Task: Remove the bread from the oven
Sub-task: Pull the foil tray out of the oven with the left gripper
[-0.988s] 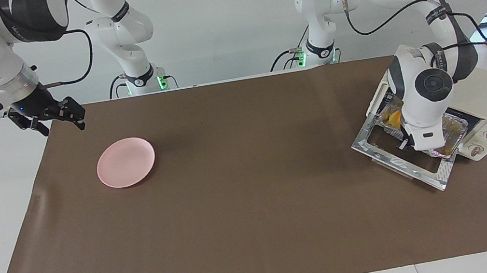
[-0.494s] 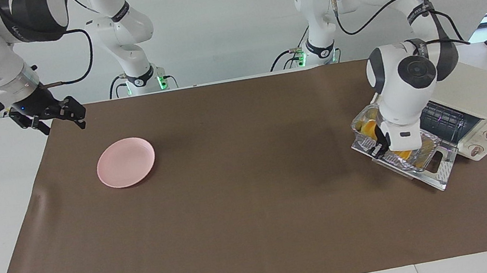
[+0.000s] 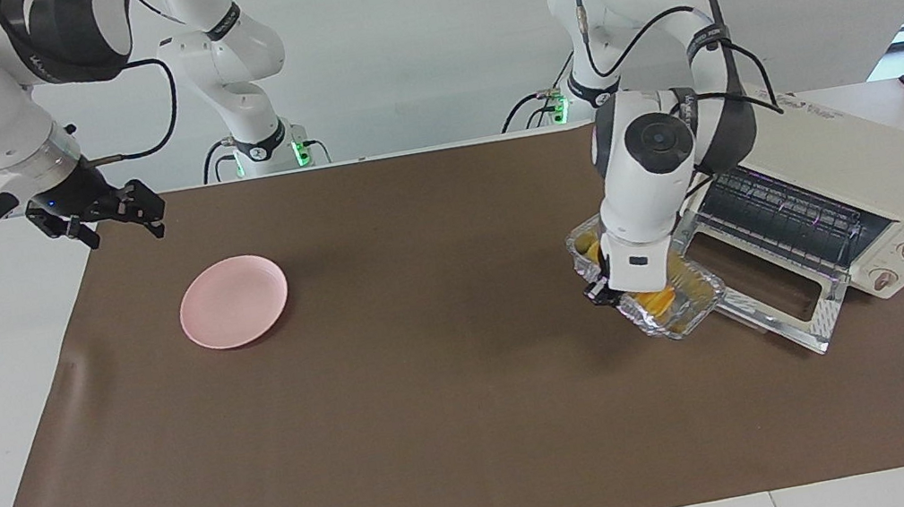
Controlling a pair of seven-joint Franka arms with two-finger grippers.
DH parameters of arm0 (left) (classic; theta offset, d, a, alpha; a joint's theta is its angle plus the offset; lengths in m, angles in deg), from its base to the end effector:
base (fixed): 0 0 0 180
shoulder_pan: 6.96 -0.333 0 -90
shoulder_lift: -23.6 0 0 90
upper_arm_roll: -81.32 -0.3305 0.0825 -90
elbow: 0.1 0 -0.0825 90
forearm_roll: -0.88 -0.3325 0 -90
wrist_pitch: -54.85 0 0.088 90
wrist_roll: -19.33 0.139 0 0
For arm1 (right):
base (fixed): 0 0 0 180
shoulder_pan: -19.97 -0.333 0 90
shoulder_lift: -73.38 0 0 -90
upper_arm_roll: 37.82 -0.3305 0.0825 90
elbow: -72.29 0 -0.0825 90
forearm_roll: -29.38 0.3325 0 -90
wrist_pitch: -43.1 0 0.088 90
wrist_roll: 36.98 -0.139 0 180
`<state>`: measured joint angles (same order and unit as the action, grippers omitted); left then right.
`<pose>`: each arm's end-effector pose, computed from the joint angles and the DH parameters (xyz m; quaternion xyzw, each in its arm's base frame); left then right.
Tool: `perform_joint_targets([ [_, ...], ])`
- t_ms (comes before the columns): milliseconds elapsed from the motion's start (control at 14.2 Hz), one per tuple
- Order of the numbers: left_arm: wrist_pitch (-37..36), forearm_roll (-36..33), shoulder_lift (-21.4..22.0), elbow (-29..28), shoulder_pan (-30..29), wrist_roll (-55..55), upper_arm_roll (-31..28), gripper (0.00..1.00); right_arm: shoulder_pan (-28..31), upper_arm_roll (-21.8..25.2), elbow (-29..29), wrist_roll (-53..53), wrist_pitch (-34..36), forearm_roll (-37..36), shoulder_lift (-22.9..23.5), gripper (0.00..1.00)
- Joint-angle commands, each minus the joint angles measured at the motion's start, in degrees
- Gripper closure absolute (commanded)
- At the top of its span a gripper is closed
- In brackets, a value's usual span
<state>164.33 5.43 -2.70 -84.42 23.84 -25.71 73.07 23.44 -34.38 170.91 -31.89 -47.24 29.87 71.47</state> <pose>0.5873 -0.2685 0.4144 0.9795 0.2013 -0.0093 0.0004 0.4799 -0.0574 0.5612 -0.9983 0.0160 0.0547 0.0110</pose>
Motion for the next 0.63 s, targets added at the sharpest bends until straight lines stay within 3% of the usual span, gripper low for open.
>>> perform_joint_targets([
  [0,-2.5,2.4,-2.1,3.9,5.8,-3.5,-1.2,1.00,0.5,-0.2,2.2,1.3,0.1,-0.8,-2.0,0.00],
  [423,-1.6,1.3,-3.0,4.9,11.3,-6.8,-1.2,1.00,0.5,-0.2,2.1,1.0,-0.2,-0.8,-2.0,0.00],
  [564,-0.5,-2.4,-3.3,6.1,12.5,0.2,-0.9,1.00,0.5,-0.2,2.1,0.9,-0.4,-0.8,-2.0,0.00],
])
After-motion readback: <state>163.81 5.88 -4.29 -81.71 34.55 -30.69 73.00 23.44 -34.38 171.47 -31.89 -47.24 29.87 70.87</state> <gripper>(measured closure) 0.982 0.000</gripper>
